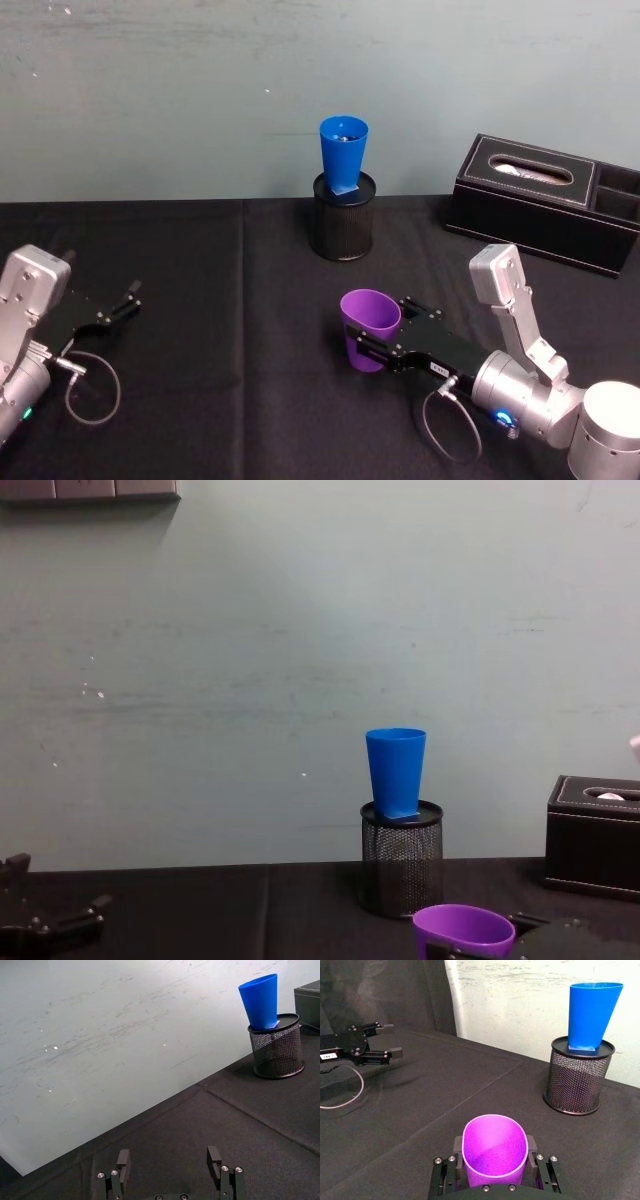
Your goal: Pick up one cup with a gripper and tap it against the other cup.
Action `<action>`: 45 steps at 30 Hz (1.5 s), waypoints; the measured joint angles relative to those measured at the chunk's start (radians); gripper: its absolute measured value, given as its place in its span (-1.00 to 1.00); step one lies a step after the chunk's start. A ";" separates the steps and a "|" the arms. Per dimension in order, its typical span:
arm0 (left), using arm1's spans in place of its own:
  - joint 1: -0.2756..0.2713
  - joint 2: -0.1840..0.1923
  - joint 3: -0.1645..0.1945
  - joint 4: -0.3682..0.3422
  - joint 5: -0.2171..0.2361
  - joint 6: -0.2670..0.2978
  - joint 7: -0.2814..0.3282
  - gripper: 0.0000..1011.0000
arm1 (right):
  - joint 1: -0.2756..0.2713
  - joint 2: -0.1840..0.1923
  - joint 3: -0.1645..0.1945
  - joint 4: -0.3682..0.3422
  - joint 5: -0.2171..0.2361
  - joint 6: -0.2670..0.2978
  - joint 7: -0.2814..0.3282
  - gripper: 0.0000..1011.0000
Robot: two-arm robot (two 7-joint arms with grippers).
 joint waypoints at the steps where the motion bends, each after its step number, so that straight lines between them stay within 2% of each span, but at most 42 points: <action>1: 0.000 0.000 0.000 0.000 0.000 0.000 0.000 0.98 | 0.000 0.000 0.000 0.000 0.000 0.000 0.000 0.40; 11: 0.000 0.000 0.000 0.000 0.000 0.000 0.000 0.98 | 0.001 0.001 -0.001 0.000 0.001 0.001 0.000 0.44; 16: 0.000 0.000 0.000 0.000 0.000 0.000 0.000 0.98 | 0.001 0.001 -0.001 0.000 0.001 0.002 0.000 0.66; 20: 0.000 0.000 0.000 0.000 0.000 0.000 0.000 0.98 | 0.001 0.002 -0.001 -0.001 0.002 0.002 0.000 0.92; 22: 0.000 0.000 0.000 0.000 0.000 0.000 0.000 0.98 | 0.001 0.002 -0.001 0.000 0.002 0.002 0.000 0.97; 36: 0.000 0.000 0.000 0.000 0.000 0.000 0.000 0.98 | 0.001 0.002 -0.001 -0.002 0.003 0.001 0.000 0.98; 45: 0.000 0.000 0.000 0.000 0.000 0.000 0.000 0.98 | -0.021 -0.008 0.039 -0.043 0.020 -0.070 0.011 0.98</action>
